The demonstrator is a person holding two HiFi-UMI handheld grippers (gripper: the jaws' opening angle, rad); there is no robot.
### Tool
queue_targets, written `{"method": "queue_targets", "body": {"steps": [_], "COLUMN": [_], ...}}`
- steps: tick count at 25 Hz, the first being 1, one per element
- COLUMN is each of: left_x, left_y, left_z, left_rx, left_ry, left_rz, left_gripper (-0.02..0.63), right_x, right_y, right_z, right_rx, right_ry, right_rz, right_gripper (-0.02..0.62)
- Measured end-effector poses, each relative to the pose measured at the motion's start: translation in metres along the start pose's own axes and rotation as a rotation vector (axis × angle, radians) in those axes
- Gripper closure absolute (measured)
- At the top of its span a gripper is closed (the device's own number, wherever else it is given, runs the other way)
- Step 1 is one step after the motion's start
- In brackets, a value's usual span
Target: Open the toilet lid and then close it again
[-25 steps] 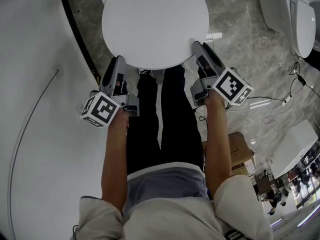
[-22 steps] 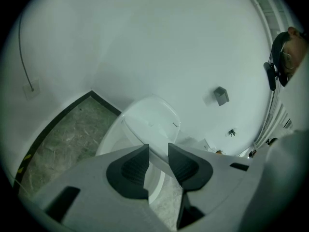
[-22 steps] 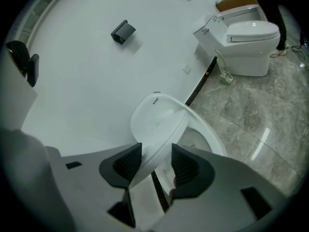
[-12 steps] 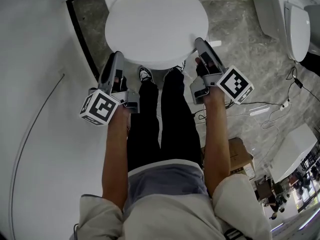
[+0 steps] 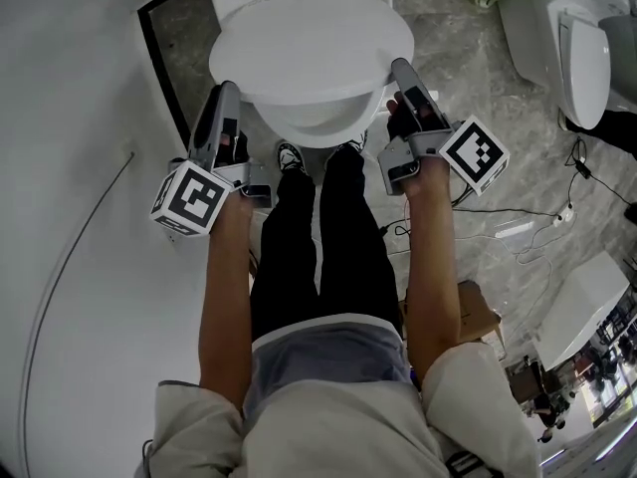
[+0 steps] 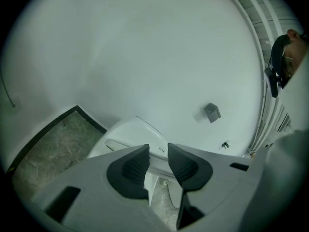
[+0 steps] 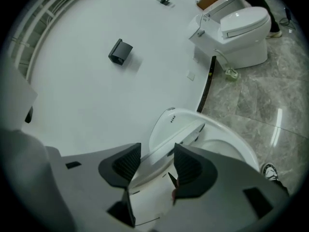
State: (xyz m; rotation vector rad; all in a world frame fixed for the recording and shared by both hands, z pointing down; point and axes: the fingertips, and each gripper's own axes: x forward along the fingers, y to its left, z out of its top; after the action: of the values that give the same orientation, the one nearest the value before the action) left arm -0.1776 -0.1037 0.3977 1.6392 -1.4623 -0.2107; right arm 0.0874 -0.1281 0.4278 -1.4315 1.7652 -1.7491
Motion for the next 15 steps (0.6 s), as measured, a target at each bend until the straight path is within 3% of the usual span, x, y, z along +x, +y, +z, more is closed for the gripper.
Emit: {"method": "queue_targets", "body": {"steps": [7, 15], "left_x": [0.050, 0.060], "left_y": [-0.028, -0.030], "left_z": [0.066, 0.079], "left_rx": [0.012, 0.026], "left_ry": [-0.047, -0.101], "left_rz": [-0.018, -0.064], "left_gripper": [0.497, 0.549], "right_x": [0.045, 0.050], "right_y": [0.046, 0.052], "right_z": [0.048, 0.053], "right_rx": [0.038, 0.016], "right_ry": [-0.021, -0.031], "right_rz": [0.044, 0.094], "right_gripper": [0.396, 0.402]}}
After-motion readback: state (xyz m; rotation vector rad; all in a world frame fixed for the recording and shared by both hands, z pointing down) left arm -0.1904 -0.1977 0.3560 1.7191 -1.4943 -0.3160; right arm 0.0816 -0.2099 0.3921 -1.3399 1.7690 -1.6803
